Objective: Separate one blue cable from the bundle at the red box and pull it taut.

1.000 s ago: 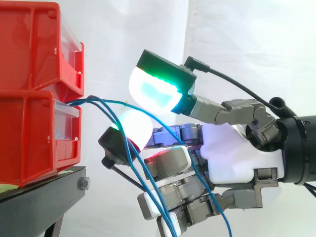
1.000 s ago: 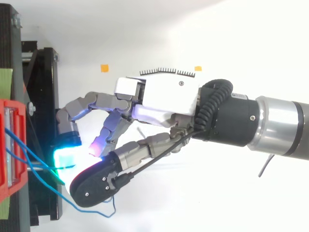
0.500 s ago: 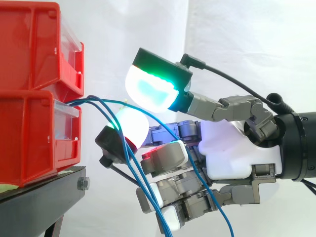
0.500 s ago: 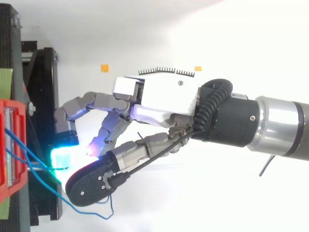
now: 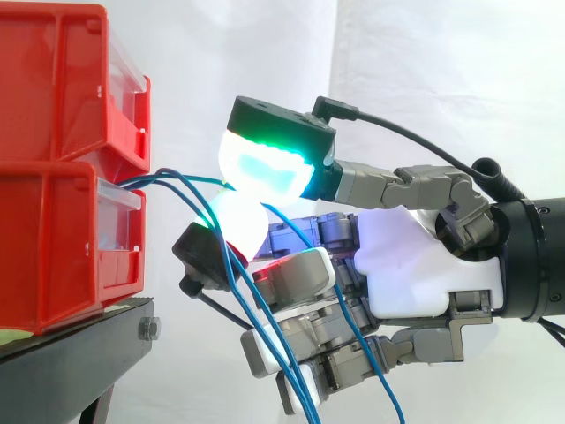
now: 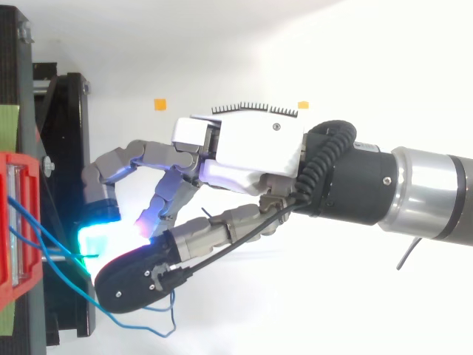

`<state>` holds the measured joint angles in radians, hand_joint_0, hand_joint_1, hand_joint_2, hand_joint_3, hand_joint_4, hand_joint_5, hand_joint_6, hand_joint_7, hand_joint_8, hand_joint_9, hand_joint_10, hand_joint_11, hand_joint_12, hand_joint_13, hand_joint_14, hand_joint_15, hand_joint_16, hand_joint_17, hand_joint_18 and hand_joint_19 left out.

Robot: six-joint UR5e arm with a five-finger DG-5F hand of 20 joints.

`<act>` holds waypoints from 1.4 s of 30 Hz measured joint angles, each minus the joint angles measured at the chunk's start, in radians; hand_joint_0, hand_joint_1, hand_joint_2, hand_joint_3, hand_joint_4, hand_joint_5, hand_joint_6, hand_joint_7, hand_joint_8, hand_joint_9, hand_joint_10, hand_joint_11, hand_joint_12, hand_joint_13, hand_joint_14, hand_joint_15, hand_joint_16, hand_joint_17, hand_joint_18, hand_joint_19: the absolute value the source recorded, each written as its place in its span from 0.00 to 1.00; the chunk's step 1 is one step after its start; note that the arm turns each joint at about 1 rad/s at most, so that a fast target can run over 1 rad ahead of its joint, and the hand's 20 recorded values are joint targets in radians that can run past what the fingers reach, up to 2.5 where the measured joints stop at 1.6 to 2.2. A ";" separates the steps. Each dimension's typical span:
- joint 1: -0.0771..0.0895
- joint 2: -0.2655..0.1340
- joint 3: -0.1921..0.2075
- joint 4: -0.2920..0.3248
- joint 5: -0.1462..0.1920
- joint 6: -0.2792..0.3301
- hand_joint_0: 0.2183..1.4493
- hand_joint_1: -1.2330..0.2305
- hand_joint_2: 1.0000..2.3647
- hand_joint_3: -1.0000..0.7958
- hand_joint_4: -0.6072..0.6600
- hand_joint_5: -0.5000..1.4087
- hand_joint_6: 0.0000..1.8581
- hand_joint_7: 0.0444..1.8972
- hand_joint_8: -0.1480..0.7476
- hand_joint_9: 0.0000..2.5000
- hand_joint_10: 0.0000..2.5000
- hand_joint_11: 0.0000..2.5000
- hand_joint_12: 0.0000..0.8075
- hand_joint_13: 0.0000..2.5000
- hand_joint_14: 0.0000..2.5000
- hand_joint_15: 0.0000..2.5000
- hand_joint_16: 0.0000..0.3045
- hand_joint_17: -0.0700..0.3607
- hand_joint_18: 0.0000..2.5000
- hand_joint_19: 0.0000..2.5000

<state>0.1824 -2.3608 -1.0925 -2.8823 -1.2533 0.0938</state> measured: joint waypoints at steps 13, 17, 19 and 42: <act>0.000 0.000 0.000 -0.006 0.000 0.001 0.30 0.43 0.01 0.33 0.49 0.19 0.44 0.67 0.46 0.47 0.01 0.54 0.51 0.40 0.01 0.30 0.18 0.45 0.31 0.32; 0.000 0.000 0.000 -0.006 0.000 0.001 0.30 0.38 0.01 0.43 0.47 0.19 0.44 0.71 0.47 0.48 0.01 0.55 0.50 0.40 0.01 0.30 0.18 0.44 0.31 0.32; 0.000 0.000 0.000 -0.006 0.000 0.001 0.29 0.34 0.02 0.49 0.46 0.19 0.45 0.74 0.46 0.48 0.01 0.56 0.50 0.40 0.01 0.30 0.18 0.44 0.31 0.32; 0.001 0.038 0.000 -0.137 -0.023 -0.008 0.29 0.32 0.02 0.56 0.38 0.20 0.47 0.72 0.47 0.33 0.01 0.19 0.47 0.29 0.01 0.16 0.18 0.44 0.30 0.27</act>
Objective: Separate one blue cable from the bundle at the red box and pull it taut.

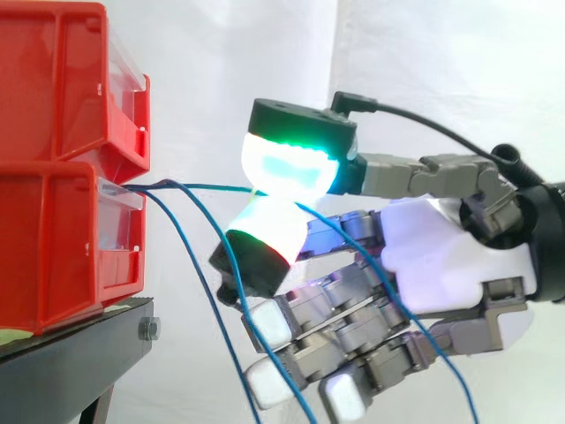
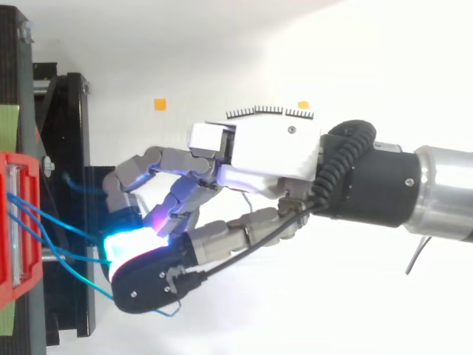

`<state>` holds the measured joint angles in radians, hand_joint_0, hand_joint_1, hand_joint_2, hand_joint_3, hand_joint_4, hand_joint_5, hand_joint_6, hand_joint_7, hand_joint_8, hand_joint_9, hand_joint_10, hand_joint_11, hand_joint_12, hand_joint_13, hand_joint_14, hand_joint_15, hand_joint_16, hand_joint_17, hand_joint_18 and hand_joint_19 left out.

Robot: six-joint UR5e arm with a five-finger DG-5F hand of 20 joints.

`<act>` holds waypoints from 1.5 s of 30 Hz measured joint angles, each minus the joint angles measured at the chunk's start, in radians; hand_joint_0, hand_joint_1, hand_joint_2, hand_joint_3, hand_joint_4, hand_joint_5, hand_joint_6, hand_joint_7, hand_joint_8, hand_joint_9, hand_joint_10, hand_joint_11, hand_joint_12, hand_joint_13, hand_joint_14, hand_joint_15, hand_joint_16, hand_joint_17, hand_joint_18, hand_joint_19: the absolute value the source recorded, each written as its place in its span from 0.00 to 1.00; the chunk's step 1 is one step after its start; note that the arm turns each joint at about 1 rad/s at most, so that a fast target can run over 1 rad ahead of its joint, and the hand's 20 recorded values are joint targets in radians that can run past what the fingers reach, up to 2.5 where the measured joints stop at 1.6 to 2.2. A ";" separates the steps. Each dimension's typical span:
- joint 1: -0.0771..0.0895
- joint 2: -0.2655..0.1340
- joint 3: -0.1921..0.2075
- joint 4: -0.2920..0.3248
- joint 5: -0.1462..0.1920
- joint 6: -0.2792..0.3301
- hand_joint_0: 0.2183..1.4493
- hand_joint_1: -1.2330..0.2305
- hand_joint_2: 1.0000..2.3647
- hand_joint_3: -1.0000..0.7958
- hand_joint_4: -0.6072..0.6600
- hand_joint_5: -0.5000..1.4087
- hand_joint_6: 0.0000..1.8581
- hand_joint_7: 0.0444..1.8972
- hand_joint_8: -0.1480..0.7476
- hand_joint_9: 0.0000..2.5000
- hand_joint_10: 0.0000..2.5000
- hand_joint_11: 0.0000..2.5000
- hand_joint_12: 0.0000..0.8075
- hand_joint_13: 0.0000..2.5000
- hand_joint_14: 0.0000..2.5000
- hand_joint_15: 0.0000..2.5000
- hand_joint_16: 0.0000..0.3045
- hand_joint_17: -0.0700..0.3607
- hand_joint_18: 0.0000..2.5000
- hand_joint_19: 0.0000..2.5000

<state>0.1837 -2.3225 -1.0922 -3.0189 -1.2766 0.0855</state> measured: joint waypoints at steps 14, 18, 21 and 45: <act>0.008 0.062 -0.009 -0.200 -0.007 -0.033 0.29 0.33 0.02 0.56 0.41 0.20 0.46 0.73 0.48 0.33 0.01 0.20 0.49 0.27 0.01 0.16 0.18 0.45 0.29 0.27; 0.016 0.107 -0.063 -0.208 0.001 -0.030 0.29 0.33 0.02 0.56 0.43 0.20 0.47 0.73 0.49 0.33 0.01 0.20 0.50 0.27 0.01 0.16 0.18 0.45 0.29 0.27; 0.029 0.149 -0.129 -0.172 0.039 -0.019 0.29 0.34 0.02 0.56 0.43 0.20 0.47 0.73 0.49 0.33 0.01 0.20 0.51 0.27 0.01 0.16 0.18 0.46 0.29 0.27; 0.068 0.178 -0.323 0.124 0.112 0.017 0.30 0.36 0.02 0.55 0.47 0.20 0.47 0.72 0.52 0.42 0.01 0.64 0.40 0.51 0.03 0.72 0.15 0.40 0.36 0.39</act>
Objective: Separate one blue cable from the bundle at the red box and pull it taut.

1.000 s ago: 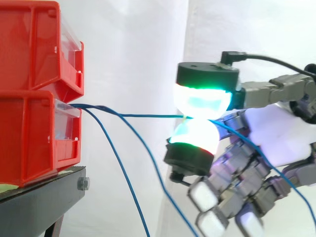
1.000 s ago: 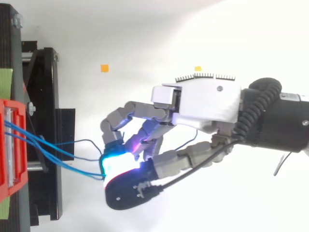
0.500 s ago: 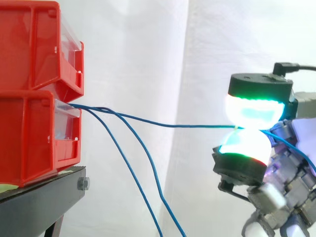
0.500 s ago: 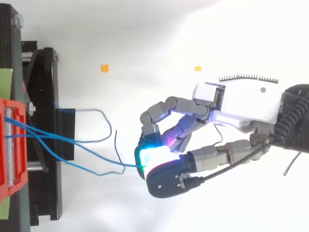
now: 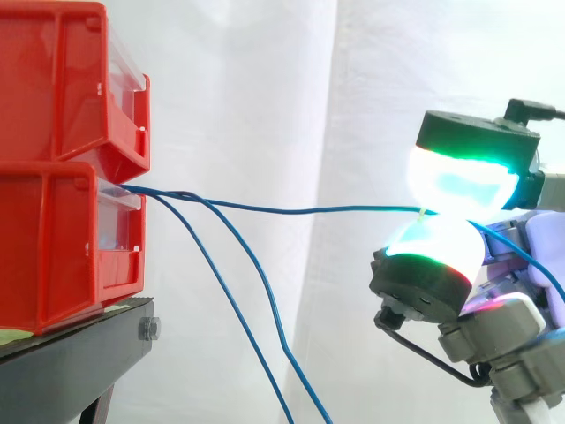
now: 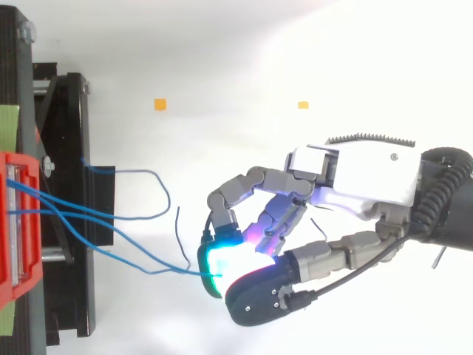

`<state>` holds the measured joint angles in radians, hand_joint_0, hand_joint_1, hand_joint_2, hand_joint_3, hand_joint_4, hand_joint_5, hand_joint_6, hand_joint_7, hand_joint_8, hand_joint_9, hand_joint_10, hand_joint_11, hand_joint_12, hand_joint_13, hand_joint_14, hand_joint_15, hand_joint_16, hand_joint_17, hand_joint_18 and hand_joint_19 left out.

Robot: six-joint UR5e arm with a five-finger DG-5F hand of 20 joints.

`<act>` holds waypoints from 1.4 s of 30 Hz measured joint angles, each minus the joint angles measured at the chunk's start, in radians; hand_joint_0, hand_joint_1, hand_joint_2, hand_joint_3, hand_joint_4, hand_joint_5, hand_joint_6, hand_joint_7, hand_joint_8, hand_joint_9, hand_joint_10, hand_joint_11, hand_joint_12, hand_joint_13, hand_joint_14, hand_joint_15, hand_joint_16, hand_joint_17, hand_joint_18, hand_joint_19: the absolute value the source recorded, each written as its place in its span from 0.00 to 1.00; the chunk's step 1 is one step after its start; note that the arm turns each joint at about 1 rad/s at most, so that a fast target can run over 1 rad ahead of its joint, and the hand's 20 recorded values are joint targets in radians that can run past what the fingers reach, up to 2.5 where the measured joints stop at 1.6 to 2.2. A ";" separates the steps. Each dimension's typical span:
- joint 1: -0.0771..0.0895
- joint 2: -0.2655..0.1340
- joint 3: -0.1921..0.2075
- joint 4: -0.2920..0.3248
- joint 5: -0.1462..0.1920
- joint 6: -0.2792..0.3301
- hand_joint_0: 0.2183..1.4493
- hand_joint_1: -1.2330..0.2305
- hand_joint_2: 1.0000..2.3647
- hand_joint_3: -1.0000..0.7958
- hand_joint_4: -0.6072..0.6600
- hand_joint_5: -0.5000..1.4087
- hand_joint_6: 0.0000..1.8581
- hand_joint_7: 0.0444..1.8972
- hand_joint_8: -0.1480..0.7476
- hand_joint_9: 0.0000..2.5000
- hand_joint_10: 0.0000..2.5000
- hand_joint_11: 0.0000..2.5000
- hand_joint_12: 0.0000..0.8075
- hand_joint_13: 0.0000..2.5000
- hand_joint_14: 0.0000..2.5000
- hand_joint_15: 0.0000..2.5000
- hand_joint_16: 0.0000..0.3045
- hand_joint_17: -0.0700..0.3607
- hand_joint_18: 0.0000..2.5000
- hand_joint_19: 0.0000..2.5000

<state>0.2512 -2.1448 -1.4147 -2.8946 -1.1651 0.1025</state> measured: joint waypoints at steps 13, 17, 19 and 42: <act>0.001 0.000 -0.006 0.017 -0.004 -0.010 0.31 0.36 0.02 0.55 0.48 0.20 0.47 0.70 0.50 0.41 0.41 0.72 0.49 0.32 1.00 0.60 0.12 0.35 0.53 0.84; 0.001 0.000 -0.006 0.017 -0.004 -0.021 0.32 0.36 0.02 0.55 0.49 0.20 0.47 0.69 0.50 0.40 0.58 0.70 0.50 0.31 1.00 0.63 0.12 0.36 0.56 0.89; 0.001 0.000 -0.006 0.018 -0.005 -0.026 0.32 0.36 0.02 0.54 0.50 0.20 0.47 0.70 0.50 0.39 0.67 0.70 0.51 0.31 1.00 0.64 0.13 0.36 0.56 0.90; 0.001 0.000 -0.006 0.017 -0.001 -0.030 0.33 0.35 0.02 0.55 0.49 0.20 0.48 0.67 0.49 0.34 1.00 0.69 0.51 0.30 1.00 0.70 0.13 0.38 0.55 0.87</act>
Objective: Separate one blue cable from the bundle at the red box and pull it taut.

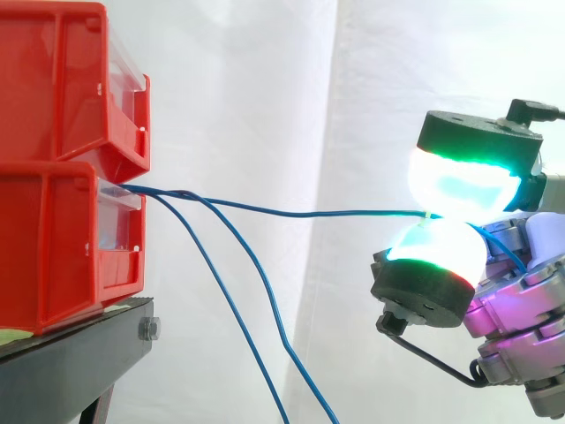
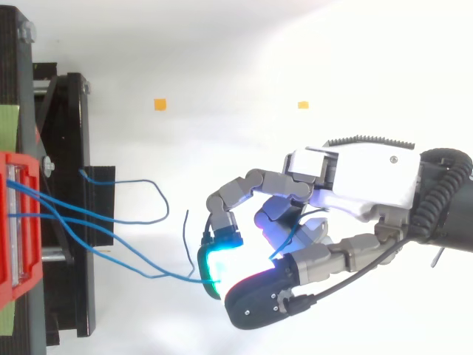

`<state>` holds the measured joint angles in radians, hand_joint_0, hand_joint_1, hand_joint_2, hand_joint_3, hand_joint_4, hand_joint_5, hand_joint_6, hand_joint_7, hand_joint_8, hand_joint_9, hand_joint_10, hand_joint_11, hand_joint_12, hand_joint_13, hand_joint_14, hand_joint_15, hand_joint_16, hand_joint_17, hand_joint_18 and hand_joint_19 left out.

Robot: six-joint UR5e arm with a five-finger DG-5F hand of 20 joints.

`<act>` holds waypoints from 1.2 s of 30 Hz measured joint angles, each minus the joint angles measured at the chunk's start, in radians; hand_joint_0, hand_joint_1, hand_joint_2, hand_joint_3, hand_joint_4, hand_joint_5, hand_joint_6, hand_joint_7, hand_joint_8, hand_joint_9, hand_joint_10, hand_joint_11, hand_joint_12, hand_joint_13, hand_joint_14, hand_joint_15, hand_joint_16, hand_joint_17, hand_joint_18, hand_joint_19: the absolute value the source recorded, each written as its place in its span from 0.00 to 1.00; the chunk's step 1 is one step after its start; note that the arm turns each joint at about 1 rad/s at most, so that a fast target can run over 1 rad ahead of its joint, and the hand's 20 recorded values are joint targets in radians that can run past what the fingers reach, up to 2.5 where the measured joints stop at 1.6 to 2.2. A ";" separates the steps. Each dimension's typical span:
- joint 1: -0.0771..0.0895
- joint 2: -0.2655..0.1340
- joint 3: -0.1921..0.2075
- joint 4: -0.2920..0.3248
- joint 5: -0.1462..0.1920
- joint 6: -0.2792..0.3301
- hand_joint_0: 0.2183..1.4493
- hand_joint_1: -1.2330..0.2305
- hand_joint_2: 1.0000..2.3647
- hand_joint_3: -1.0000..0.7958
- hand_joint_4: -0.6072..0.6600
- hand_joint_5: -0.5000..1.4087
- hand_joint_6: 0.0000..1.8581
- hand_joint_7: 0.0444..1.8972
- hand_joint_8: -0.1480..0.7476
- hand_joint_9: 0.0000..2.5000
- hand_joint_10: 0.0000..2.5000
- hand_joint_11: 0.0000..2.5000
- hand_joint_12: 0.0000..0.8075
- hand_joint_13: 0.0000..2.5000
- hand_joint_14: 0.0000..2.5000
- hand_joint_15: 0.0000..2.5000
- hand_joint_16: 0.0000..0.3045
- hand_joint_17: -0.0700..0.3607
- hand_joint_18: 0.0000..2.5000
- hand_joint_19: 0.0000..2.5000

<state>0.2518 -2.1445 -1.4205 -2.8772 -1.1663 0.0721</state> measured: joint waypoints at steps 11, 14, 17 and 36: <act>0.000 0.000 0.000 0.000 0.000 0.000 0.33 0.35 0.02 0.56 0.48 0.20 0.48 0.67 0.48 0.33 1.00 0.67 0.50 0.29 1.00 0.69 0.13 0.37 0.53 0.87; 0.001 0.000 0.000 0.000 0.000 0.000 0.33 0.35 0.02 0.57 0.49 0.20 0.48 0.68 0.48 0.33 1.00 0.66 0.50 0.29 1.00 0.67 0.13 0.36 0.52 0.84; 0.001 0.000 0.000 -0.001 0.000 0.000 0.33 0.35 0.02 0.57 0.48 0.20 0.48 0.67 0.49 0.35 1.00 0.65 0.50 0.31 1.00 0.66 0.13 0.37 0.53 0.82; 0.000 0.000 0.000 0.000 0.000 0.000 0.33 0.35 0.02 0.57 0.48 0.20 0.48 0.67 0.49 0.35 1.00 0.65 0.51 0.31 1.00 0.66 0.14 0.38 0.56 0.84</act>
<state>0.2522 -2.1445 -1.4204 -2.8771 -1.1659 0.0721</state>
